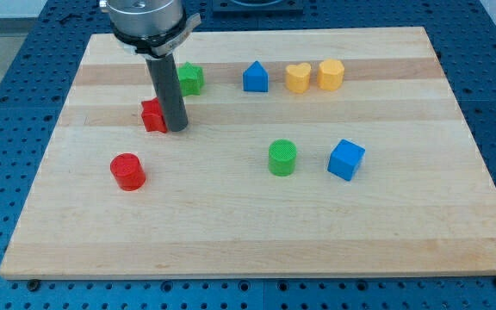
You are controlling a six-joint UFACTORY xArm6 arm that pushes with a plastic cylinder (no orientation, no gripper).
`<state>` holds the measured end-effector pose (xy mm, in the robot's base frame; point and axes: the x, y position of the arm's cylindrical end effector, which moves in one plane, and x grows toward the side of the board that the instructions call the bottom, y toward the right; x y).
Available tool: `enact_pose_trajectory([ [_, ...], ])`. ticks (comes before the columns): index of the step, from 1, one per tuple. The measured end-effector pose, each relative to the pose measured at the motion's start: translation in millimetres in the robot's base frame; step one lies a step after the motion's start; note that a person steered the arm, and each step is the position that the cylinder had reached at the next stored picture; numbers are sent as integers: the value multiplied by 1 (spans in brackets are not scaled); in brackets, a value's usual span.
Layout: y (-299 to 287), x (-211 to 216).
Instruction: Push the red star towards the top left
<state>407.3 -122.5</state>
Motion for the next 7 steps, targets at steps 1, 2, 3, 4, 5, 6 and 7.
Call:
enact_pose_trajectory([
  [1, -4, -4],
  [2, -27, -12],
  [3, -54, -26],
  [4, -56, -30],
  [5, -56, -18],
  [6, -62, -9],
  [7, -86, -13],
])
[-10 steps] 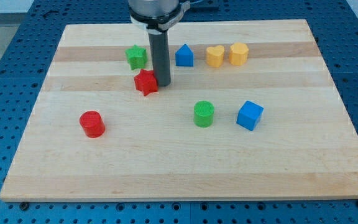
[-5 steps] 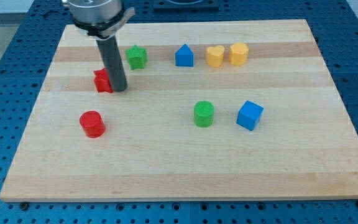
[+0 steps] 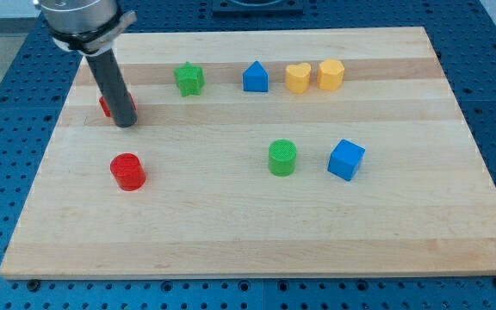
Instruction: Push the red star towards the top left
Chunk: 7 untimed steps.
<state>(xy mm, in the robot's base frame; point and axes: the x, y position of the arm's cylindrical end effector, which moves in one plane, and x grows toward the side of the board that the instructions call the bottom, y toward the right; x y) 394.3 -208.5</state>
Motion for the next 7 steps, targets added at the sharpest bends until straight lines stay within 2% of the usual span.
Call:
enact_pose_trajectory([
  [2, -7, -50],
  [4, -7, -36],
  [7, 0, -67],
])
